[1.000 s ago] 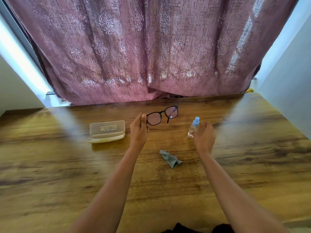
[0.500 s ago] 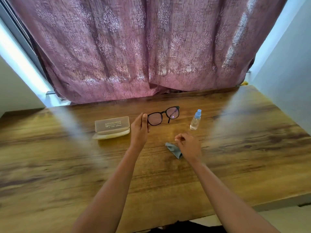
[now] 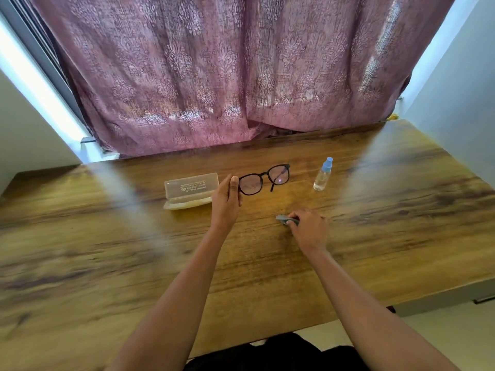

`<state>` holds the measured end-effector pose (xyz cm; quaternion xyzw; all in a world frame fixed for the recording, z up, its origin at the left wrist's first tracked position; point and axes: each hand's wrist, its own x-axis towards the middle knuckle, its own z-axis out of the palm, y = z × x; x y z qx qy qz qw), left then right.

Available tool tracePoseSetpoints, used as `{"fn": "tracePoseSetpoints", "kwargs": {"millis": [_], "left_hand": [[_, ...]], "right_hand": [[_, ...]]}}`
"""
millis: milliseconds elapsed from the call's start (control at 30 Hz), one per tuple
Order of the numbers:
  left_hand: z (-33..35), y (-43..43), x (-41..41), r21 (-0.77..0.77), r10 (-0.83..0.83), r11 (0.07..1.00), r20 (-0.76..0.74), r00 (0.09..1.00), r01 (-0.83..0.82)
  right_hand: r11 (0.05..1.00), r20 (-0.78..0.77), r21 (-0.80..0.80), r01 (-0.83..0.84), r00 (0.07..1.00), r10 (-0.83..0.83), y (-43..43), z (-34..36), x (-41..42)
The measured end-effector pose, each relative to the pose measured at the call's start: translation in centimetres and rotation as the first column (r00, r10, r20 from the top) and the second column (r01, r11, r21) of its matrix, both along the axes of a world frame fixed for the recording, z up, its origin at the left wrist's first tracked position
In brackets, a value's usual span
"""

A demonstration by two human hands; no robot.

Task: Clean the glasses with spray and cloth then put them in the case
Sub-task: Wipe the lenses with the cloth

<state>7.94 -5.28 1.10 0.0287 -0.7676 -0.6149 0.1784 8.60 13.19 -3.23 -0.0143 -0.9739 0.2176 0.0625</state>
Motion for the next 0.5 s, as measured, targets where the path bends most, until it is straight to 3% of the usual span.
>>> {"fn": "tracePoseSetpoints", "kwargs": {"millis": [200,500], "left_hand": [[-0.2,0.0,-0.1,0.015,-0.016,1.0,-0.007,1.0,0.016],[0.1,0.3,-0.4,0.031,-0.029,0.999,-0.015,0.999,0.029]], "right_hand": [[0.954,-0.051,-0.29,0.071,0.995,-0.09,-0.9,1.1,0.2],[0.778,-0.185,-0.626,-0.056,0.98,-0.078,-2.4,5.1,0.6]]}}
